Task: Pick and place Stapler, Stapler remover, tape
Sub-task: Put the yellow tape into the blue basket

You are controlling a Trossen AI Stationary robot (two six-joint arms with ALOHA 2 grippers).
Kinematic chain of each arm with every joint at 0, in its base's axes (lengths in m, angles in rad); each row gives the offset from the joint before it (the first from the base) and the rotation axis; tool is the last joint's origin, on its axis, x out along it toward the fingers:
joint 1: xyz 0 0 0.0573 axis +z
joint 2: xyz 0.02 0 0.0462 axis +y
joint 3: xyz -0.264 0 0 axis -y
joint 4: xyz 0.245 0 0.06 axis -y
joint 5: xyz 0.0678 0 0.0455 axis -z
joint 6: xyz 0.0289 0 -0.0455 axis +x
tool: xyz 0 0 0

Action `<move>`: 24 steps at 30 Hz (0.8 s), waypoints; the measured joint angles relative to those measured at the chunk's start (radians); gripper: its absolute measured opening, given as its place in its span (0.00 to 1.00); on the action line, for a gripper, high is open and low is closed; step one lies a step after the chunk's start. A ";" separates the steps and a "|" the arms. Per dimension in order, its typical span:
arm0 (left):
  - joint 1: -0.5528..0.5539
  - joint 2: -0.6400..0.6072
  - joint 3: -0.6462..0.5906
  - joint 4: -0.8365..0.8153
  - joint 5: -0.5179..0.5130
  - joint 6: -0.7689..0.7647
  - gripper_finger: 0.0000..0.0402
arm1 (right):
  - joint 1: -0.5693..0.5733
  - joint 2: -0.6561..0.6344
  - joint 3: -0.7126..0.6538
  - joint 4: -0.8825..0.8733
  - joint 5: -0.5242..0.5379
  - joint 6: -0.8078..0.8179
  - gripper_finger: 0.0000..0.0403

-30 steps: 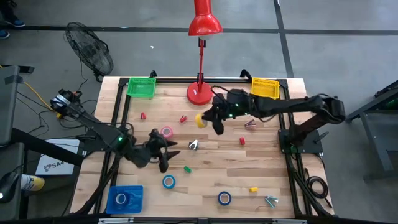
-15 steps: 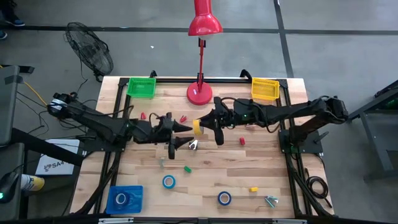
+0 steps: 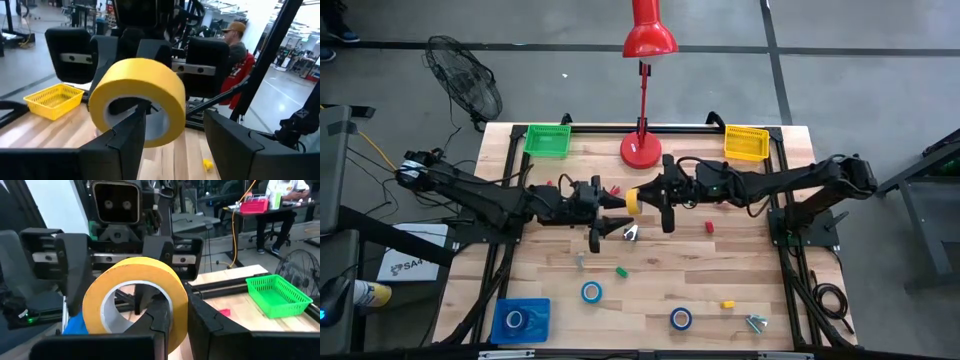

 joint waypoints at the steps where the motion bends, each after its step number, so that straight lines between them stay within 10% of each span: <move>1: 0.000 0.000 0.000 0.010 0.001 0.003 0.49 | 0.000 0.008 0.000 0.019 0.003 0.007 0.08; 11: -0.001 0.000 0.000 0.028 0.021 0.008 0.46 | 0.000 0.027 0.000 0.039 0.074 0.042 0.08; 24: -0.001 0.000 -0.001 0.026 0.019 0.033 0.08 | 0.001 0.028 0.000 0.036 0.078 0.045 0.08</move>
